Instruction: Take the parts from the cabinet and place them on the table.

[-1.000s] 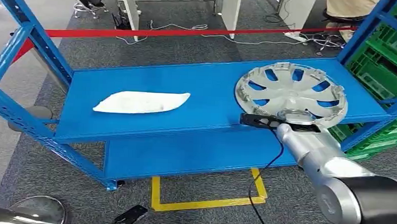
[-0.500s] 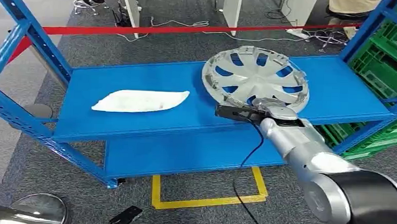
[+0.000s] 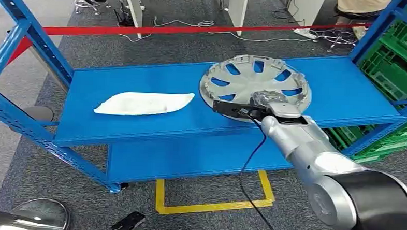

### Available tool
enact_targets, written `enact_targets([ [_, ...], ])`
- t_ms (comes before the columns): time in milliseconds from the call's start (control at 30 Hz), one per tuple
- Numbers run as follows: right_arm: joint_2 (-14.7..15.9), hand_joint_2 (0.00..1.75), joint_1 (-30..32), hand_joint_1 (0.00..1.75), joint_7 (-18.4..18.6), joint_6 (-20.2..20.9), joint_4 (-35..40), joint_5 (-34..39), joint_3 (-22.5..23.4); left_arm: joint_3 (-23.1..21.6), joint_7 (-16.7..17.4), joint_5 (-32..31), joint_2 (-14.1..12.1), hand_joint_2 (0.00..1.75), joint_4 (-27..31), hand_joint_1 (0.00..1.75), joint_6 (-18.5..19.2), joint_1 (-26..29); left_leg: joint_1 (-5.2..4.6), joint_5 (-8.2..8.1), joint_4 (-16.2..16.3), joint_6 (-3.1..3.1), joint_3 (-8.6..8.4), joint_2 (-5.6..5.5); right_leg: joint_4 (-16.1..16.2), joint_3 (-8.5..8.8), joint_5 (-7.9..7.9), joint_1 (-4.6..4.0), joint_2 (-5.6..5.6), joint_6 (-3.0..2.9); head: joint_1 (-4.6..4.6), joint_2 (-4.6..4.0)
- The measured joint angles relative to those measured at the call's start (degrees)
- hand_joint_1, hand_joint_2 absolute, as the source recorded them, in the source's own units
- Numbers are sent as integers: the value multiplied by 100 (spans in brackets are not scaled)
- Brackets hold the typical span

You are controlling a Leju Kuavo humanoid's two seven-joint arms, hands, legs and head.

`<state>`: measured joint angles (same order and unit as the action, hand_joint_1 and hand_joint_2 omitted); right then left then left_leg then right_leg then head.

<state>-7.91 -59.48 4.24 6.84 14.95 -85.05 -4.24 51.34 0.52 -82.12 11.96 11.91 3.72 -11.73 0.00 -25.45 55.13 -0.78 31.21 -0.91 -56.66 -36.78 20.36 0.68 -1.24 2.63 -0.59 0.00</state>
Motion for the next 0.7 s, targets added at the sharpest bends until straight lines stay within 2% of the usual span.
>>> enact_targets([
  [167,-7,175,-54,175,-33,-20,0,-2,-39,61,-94,15,0,175,0,0,-68,0,0,2,0,0,-1,0,0,1,-2,0,0,0,2,0],
  [300,-30,175,-62,175,-72,-107,2,39,-63,72,-122,7,-13,175,0,0,-272,0,0,3,0,0,0,0,0,1,-3,0,-1,-1,0,0],
  [433,-67,175,-151,175,-410,-445,122,177,-68,107,-125,109,-31,175,0,0,-319,41,0,3,0,0,0,1,0,0,-3,1,-3,-1,2,0],
  [533,-114,175,-293,175,-562,-546,177,208,-74,133,-127,131,-39,175,0,0,-343,94,0,3,0,0,2,1,0,0,-3,0,-1,-1,2,0],
  [700,-247,175,-494,175,-586,-680,306,312,-197,221,-144,166,-57,175,0,0,-374,132,0,3,0,0,0,0,0,-2,-3,-2,1,-1,4,0],
])
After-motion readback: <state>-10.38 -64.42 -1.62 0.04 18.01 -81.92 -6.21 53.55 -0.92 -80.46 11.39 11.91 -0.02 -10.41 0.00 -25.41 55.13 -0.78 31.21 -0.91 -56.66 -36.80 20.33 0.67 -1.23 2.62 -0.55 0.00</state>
